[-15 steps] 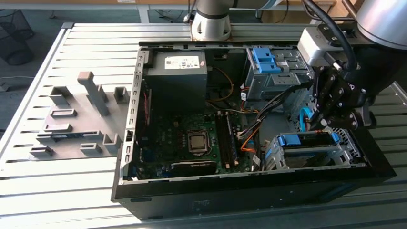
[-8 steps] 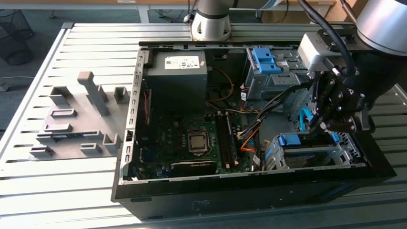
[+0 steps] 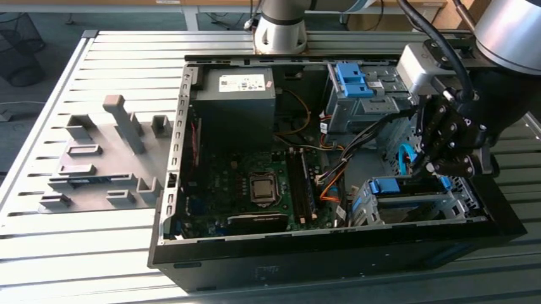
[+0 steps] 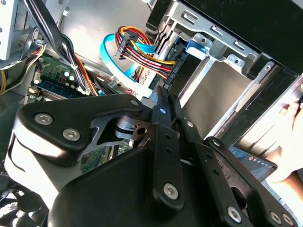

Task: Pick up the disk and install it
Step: 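Insert the second disk wire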

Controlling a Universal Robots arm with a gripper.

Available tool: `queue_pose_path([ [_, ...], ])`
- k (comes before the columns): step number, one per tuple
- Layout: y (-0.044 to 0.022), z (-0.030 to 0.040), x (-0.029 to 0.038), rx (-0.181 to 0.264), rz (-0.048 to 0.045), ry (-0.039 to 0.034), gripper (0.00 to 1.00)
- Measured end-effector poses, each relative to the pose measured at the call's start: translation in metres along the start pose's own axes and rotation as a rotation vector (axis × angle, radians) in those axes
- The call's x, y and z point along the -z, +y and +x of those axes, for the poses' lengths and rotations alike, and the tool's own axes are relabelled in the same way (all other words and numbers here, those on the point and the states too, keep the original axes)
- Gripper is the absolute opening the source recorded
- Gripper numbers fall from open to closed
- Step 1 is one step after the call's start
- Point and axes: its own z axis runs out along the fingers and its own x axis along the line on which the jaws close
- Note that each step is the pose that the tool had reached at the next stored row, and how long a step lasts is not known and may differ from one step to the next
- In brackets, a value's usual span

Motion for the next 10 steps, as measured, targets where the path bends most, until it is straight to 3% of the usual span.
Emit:
queue_pose_path([
  [5,-0.0002,0.0031,-0.0007,0.000,-0.0003,-0.0003,0.16],
  [10,-0.0022,0.0031,-0.0033,-0.004,-0.0087,0.0002,0.16],
])
